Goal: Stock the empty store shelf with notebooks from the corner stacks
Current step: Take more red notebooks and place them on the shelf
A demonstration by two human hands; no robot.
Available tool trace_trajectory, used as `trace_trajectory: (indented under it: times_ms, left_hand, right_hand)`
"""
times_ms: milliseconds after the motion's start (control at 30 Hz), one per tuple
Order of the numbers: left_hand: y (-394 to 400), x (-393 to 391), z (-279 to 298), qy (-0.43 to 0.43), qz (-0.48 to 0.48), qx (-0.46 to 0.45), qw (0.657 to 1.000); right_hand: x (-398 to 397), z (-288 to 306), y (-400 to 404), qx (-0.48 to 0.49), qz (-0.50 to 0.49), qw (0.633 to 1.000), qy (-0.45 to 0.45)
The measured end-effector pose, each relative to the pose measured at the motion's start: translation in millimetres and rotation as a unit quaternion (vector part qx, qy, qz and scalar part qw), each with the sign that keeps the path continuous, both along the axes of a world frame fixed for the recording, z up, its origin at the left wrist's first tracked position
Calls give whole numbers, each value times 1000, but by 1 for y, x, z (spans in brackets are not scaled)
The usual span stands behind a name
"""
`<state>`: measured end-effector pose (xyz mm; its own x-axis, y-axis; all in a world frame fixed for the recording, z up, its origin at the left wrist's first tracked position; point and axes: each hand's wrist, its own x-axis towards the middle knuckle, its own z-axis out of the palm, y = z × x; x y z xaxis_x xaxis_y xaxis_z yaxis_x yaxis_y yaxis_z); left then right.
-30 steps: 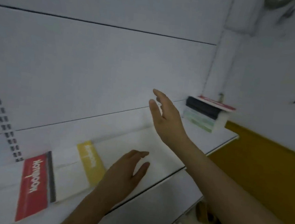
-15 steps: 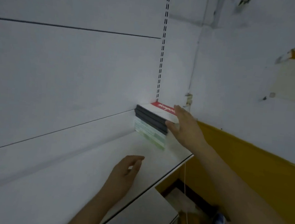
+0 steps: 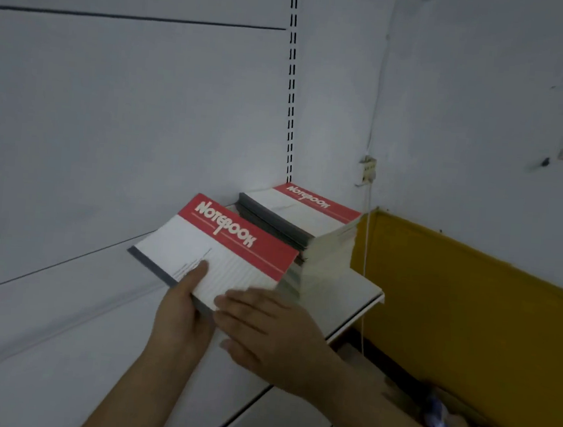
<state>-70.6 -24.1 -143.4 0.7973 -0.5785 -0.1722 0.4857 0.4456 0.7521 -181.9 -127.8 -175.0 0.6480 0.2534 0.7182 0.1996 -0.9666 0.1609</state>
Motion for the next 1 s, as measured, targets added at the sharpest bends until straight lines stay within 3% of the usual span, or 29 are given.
trace_trajectory:
  times_ms: [100,167,233,333,533,600,700,767,833,933,1000]
  left_hand:
    - [16,20,-8,-4,0,48,999]
    - [26,26,-14,-3,-31,77,997]
    - [32,26,-20,0,-68,93,993]
    - [35,29,-31,9,-94,96,991]
    - [28,37,-36,7,-98,93,991]
    - [28,38,-37,12,-89,68,994]
    - [30,39,-38,19,-75,31,996]
    - [33,40,-40,15,-75,39,996]
    - [35,43,-45,12,-55,57,997]
    - [38,44,-45,11,-47,67,997]
    - [39,43,-43,4,-64,72,995]
  right_hand:
    - [11,20,-24,93,-120,988,15]
    - [18,42,-53,184,-259,947,38]
    - [22,52,-82,228,-335,908,106]
    - [27,50,-92,217,-326,915,101]
    - [23,46,-26,157,-307,929,-132]
    - [21,30,10,153,-274,943,-112]
    - [23,-6,50,112,-226,968,6]
    - [25,-16,54,99,-182,975,81]
    - [26,-8,40,81,-168,979,87]
    - [31,28,-5,123,-257,958,22]
    - [36,50,-40,159,-347,922,62]
